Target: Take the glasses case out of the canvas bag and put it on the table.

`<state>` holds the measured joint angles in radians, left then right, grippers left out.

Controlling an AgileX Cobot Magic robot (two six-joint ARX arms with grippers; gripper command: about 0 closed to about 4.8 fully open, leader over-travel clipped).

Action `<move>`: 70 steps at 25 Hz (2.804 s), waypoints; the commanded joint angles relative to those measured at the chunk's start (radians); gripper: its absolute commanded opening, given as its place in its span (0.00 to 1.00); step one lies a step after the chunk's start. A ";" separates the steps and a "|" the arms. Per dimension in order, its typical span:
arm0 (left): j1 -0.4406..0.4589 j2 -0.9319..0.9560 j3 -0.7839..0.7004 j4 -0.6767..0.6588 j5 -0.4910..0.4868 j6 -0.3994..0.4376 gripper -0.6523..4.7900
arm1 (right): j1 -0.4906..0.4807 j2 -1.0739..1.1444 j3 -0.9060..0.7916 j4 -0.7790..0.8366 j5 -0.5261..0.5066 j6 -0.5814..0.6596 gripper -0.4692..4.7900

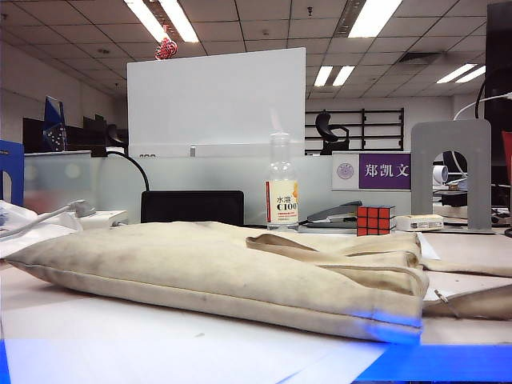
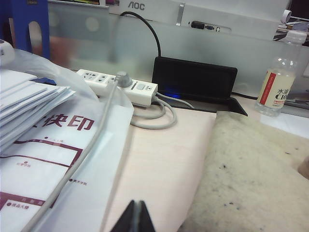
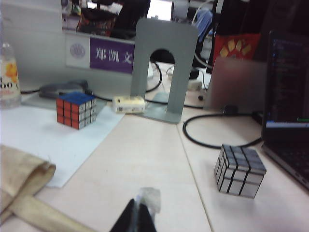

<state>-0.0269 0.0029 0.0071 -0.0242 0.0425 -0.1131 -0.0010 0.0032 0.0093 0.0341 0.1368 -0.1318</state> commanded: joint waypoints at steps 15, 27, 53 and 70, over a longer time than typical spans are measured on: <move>-0.001 -0.001 0.001 -0.028 -0.013 -0.007 0.11 | 0.000 -0.002 -0.007 -0.031 -0.002 0.168 0.08; -0.255 0.000 0.019 0.149 0.192 -0.203 0.11 | 0.000 -0.002 0.001 -0.011 -0.181 0.421 0.08; -0.689 1.571 1.217 -0.178 -0.013 -0.078 0.36 | 0.003 -0.002 0.143 -0.014 -0.310 0.658 0.08; -0.590 1.914 1.444 -0.397 0.098 -0.030 0.76 | 0.003 -0.002 0.157 -0.015 -0.432 0.716 0.08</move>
<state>-0.6128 1.8965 1.4216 -0.4240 0.0887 -0.1566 0.0025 0.0036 0.1627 0.0086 -0.2783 0.5793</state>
